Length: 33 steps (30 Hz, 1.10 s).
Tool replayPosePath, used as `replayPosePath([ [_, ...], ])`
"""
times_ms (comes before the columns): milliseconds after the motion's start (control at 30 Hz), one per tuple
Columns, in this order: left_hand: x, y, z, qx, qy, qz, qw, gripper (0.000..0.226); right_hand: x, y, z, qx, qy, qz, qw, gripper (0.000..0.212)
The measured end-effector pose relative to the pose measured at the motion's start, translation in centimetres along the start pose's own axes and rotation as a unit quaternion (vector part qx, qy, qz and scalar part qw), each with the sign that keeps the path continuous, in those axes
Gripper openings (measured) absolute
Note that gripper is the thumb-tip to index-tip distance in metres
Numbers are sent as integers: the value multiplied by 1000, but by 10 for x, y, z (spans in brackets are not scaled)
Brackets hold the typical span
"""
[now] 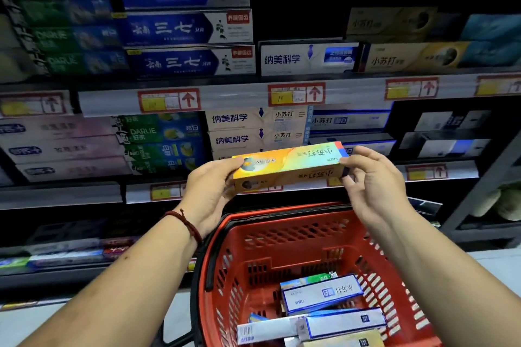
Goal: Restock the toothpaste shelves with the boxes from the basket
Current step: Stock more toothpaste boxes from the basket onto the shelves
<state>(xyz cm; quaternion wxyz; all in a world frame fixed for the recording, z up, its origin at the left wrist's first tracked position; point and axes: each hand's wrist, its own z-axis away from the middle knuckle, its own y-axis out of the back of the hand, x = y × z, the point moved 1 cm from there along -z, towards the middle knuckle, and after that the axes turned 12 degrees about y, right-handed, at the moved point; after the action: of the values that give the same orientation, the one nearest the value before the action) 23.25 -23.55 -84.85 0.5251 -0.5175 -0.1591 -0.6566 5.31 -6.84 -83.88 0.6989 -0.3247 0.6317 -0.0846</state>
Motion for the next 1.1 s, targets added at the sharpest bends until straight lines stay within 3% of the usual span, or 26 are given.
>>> replayPosePath([
  [133,-9,-11,10,-118,118,-75,983,45,7,-2,3,-24,-41,-67,997,32],
  [233,-19,-24,22,-180,152,-144,961,53,14,-8,12,-88,-36,22,995,46],
  [367,-26,-37,26,-183,122,-144,965,46,13,-15,26,-251,-44,161,954,40],
  [567,-30,-35,23,-145,27,-167,975,45,16,-14,33,-395,26,344,852,55],
  [633,-30,-34,24,-157,25,-152,976,40,11,-11,30,-429,18,359,829,57],
  [733,-28,-30,22,-148,40,-129,980,37,3,-4,27,-454,-69,289,840,64],
  [833,-19,-24,11,-78,-19,-50,996,30,-1,-1,22,-404,-67,284,867,56],
  [933,-10,-12,2,13,-104,42,994,38,0,3,12,-278,-64,254,924,45],
  [1000,-10,-5,-3,40,-116,48,991,43,4,5,8,-196,-70,216,954,47],
  [1100,-14,-5,-3,44,-124,6,991,30,11,8,7,-82,-67,181,978,47],
])
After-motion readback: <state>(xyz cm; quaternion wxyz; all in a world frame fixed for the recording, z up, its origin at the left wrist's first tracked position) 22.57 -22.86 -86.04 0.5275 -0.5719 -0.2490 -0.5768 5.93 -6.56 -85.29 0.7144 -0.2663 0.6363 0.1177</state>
